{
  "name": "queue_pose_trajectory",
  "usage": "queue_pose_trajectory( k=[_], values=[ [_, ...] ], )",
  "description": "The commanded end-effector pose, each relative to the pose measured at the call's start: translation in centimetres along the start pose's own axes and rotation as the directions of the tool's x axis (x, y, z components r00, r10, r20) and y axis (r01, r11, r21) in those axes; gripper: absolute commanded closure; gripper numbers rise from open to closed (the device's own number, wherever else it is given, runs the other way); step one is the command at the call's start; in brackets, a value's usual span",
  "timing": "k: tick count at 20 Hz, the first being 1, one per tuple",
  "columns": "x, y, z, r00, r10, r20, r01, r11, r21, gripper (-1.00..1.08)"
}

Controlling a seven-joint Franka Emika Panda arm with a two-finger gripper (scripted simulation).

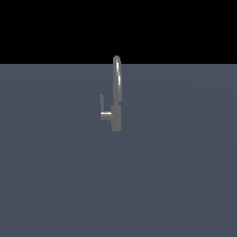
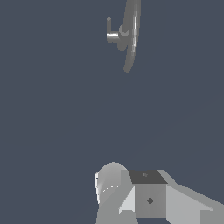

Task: Turn on the faucet by rotating a designated handle.

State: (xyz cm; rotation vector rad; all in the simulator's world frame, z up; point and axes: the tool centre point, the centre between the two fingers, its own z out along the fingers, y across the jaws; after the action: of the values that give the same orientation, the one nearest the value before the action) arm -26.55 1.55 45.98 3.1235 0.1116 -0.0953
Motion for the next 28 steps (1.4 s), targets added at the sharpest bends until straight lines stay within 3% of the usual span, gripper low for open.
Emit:
queue_pose_trajectory(
  k=[1,10,17,22,28],
  values=[
    [0.0,0.0,0.0,1.0,0.0,0.0,0.0,1.0,0.0,1.08],
    [-0.4,0.4,-0.7,1.0,-0.016,-0.007,0.017,0.999,0.035,1.08],
    [-0.4,0.3,-1.0,1.0,-0.001,-0.019,0.002,1.0,0.031,1.08],
    [-0.3,0.0,-2.5,0.997,0.052,-0.064,-0.051,0.998,0.023,1.08],
    [-0.1,-1.0,-5.4,0.975,0.159,-0.156,-0.159,0.987,0.012,1.08]
  ],
)
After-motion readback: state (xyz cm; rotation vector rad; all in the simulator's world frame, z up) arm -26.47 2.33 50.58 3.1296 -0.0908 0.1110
